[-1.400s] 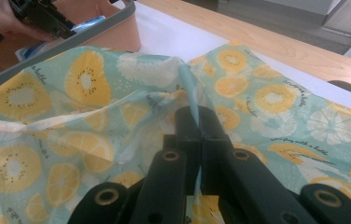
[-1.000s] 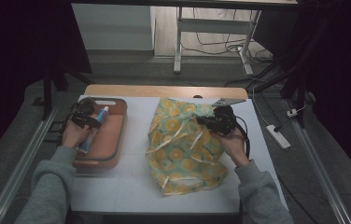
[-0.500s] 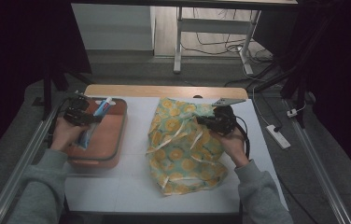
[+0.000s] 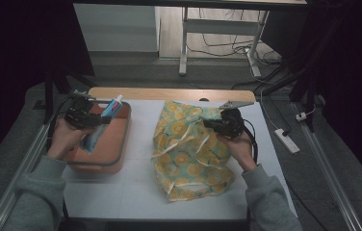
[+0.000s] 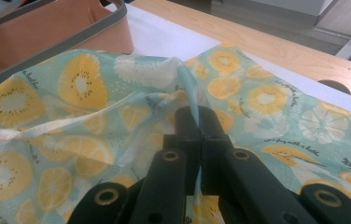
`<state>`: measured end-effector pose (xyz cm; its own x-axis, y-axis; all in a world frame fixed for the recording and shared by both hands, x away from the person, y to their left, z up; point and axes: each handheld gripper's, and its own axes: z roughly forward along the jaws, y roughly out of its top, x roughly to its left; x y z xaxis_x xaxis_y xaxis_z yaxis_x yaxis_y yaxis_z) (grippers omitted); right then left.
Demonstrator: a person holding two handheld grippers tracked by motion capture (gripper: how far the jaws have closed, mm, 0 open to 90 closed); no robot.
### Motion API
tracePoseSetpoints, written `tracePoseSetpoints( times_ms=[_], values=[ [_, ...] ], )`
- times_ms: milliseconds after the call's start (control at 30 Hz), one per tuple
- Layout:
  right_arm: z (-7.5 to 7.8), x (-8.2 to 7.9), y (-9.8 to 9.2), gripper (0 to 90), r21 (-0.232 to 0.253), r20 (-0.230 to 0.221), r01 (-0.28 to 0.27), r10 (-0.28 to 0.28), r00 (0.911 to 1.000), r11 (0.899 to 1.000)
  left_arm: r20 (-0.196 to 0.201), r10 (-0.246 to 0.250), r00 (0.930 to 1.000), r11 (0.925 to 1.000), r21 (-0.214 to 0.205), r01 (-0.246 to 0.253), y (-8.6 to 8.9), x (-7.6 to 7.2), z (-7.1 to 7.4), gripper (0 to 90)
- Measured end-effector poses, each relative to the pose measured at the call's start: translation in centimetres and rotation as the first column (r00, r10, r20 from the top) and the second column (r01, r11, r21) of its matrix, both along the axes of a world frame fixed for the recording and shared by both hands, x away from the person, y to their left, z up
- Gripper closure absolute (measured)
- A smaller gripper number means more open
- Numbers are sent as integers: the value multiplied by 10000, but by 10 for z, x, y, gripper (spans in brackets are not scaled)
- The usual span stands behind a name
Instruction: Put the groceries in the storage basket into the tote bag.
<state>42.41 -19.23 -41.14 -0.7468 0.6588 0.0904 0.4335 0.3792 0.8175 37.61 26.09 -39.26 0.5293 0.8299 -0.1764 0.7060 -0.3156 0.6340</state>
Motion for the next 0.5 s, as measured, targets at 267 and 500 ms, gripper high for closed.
tracePoseSetpoints(
  times_ms=[267,500],
  values=[
    [0,6,8,892,216,-100,-53,55,9999,9998,482,-1759,9832,9821,-590,1786,-39,-44,19,751],
    [-3,19,15,892,474,-173,122,-114,9998,9988,333,-2613,9647,9613,-817,2632,-62,-60,9,751]
  ],
)
